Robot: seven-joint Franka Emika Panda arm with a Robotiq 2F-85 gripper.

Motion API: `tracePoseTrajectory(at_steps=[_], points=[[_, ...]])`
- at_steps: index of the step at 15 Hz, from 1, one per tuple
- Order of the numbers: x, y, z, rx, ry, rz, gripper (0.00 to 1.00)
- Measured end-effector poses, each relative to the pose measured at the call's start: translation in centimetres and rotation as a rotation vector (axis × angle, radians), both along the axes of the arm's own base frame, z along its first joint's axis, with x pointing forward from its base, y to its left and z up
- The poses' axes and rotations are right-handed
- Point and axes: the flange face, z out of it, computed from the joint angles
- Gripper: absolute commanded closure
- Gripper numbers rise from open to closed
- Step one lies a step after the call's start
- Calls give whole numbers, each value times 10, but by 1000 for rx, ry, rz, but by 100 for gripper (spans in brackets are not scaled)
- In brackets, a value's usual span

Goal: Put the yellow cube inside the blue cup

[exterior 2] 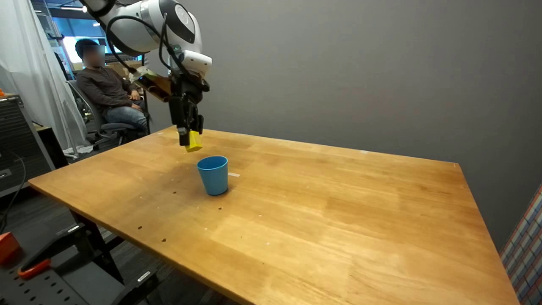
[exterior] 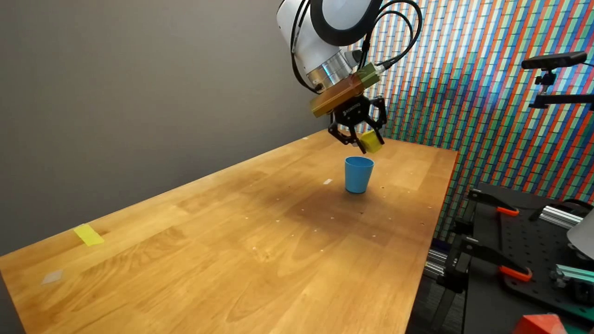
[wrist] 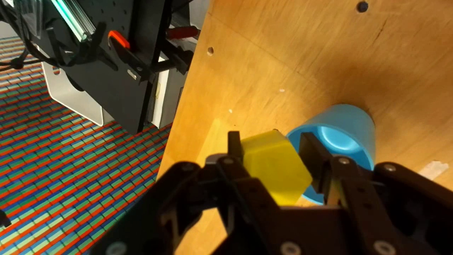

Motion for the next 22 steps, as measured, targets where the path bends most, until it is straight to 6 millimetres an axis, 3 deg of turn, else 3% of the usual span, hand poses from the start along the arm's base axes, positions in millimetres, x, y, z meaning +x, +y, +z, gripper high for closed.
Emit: tracePoseTrajectory(at_steps=[7, 15, 22], points=[[6, -8, -4, -77, -42, -1, 80], [10, 31, -5, -48, -117, 79, 80], [20, 27, -18, -84, -122, 108, 80]])
